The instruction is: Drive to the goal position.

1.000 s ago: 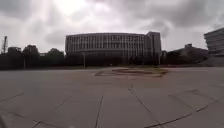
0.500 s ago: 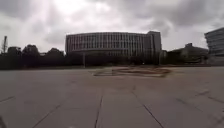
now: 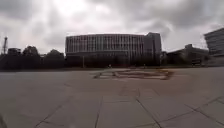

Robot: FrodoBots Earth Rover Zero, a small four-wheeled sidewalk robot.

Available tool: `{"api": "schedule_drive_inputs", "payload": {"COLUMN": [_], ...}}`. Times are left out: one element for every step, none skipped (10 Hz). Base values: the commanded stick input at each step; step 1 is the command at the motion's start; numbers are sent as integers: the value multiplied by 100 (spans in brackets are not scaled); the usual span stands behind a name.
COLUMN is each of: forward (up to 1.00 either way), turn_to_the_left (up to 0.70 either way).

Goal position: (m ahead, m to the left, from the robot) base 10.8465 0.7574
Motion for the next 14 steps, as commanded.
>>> {"api": "schedule_drive_inputs", "payload": {"forward": [70,70,70,70,70,70,70,70,70,70,70,70,70,70], "turn_to_the_left": [0,0,0,0,0,0,0,0,0,0,0,0,0,0]}}
